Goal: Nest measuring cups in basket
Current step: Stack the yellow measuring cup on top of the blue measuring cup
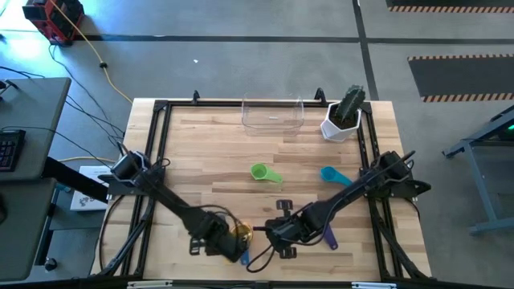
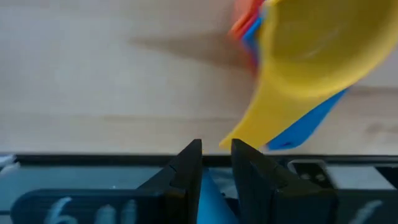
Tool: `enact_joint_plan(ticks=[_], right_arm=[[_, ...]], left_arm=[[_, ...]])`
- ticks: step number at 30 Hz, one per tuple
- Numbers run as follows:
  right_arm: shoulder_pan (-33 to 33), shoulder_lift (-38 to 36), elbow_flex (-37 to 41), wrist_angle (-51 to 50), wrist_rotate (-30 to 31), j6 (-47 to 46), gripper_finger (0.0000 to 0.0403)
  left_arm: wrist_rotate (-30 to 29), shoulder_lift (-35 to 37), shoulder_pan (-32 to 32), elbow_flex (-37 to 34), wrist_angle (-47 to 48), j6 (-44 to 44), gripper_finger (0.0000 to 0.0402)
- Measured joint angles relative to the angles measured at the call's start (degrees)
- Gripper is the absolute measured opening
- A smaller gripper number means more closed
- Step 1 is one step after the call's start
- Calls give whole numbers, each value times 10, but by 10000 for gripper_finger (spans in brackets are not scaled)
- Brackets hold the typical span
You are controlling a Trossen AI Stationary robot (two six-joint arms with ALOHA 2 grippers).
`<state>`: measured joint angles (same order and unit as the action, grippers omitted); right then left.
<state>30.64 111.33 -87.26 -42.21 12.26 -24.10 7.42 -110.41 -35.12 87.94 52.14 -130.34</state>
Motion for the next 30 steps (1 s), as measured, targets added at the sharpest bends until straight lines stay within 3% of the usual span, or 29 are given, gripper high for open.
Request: enact_joint_plan(ticks=[9,30], right_arm=[[2,0,0,-3,-5,-31,0],[18,26,0,29,-40,-247,0]], left_arm=[[2,-15,-35,0,1,-20,78],[7,-57,9,0,-2,238,78]])
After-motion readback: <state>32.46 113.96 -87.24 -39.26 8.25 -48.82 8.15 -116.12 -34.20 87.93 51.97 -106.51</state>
